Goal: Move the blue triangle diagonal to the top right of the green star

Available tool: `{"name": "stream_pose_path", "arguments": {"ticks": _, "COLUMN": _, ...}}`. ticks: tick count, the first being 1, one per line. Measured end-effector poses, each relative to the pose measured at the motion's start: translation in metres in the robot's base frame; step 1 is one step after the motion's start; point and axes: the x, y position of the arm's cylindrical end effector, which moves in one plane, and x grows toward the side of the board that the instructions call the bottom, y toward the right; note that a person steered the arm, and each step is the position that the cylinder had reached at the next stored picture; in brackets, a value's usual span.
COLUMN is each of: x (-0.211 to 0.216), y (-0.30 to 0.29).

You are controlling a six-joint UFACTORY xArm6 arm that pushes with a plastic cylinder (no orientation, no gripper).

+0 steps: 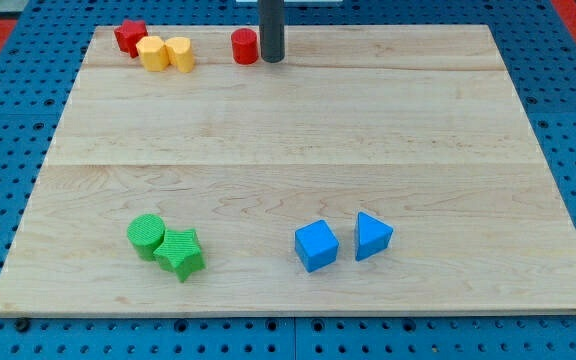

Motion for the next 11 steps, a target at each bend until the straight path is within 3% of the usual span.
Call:
{"name": "stream_pose_path", "arguments": {"ticks": 3, "x": -0.021, "y": -0.096}}
{"name": "stream_pose_path", "arguments": {"ticks": 4, "x": 0.008, "y": -0.013}}
{"name": "stream_pose_path", "arguments": {"ticks": 6, "x": 0.212, "y": 0.149}}
{"name": "stream_pose_path", "arguments": {"ticks": 7, "x": 0.28, "y": 0.227}}
{"name": "stream_pose_path", "arguments": {"ticks": 8, "x": 0.322, "y": 0.168}}
{"name": "stream_pose_path", "arguments": {"ticks": 9, "x": 0.271, "y": 0.071}}
{"name": "stream_pose_path", "arguments": {"ticks": 10, "x": 0.244, "y": 0.077}}
{"name": "stream_pose_path", "arguments": {"ticks": 11, "x": 0.266, "y": 0.177}}
